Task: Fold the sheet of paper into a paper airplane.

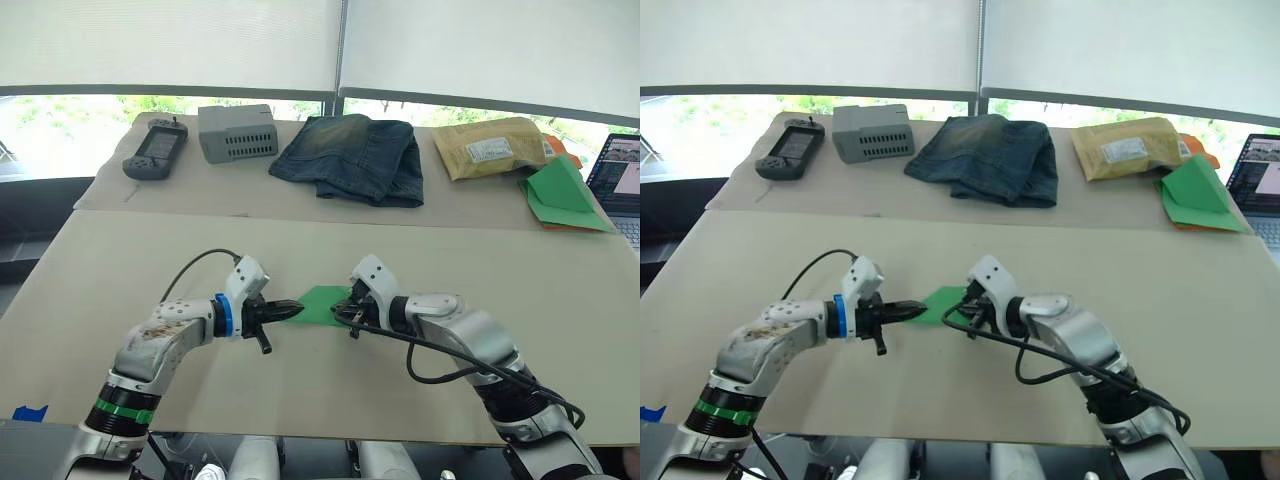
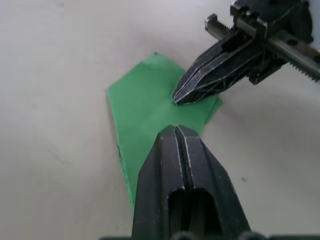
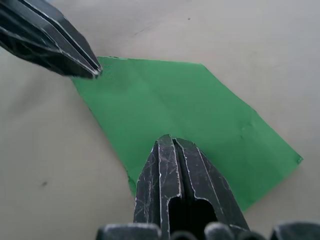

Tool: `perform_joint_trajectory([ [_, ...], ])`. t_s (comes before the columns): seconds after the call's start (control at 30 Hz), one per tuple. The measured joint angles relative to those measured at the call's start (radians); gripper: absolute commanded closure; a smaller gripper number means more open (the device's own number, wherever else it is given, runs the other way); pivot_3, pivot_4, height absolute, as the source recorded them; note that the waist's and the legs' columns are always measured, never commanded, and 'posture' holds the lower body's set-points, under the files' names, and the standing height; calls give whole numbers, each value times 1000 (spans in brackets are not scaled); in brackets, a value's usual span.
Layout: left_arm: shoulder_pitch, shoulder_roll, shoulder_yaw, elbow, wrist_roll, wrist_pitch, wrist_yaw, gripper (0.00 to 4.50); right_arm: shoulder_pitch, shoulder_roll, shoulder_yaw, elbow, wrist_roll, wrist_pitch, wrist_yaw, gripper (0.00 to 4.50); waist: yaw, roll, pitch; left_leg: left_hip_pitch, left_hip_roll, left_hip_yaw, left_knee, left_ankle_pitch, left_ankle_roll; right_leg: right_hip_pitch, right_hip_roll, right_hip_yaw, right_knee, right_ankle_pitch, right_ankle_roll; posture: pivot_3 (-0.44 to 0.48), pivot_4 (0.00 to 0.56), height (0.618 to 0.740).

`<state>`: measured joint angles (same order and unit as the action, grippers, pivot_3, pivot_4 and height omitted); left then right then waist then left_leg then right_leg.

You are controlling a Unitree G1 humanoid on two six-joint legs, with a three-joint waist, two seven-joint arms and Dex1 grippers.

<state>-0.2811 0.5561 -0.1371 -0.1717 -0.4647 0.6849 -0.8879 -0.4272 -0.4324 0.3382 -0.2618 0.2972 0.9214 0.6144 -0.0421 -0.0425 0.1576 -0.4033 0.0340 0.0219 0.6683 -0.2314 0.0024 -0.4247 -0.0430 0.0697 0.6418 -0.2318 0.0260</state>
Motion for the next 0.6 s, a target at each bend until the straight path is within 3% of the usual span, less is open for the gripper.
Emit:
perform_joint_trajectory([
  [0.43, -14, 11, -47, 83, 113, -106, -9, 4500, 9, -14, -13, -29, 0, 22, -13, 4450, 3, 0, 0, 0, 0, 0, 0, 0, 0, 0, 0, 0, 0, 0, 0, 0, 150, 734],
  [0.6, -5, 29, -60, 81, 135, -145, -29, 4500, 5, -24, -126, -53, 29, 25, -8, 4450, 3, 0, 0, 0, 0, 0, 0, 0, 0, 0, 0, 0, 0, 0, 0, 0, 150, 734],
])
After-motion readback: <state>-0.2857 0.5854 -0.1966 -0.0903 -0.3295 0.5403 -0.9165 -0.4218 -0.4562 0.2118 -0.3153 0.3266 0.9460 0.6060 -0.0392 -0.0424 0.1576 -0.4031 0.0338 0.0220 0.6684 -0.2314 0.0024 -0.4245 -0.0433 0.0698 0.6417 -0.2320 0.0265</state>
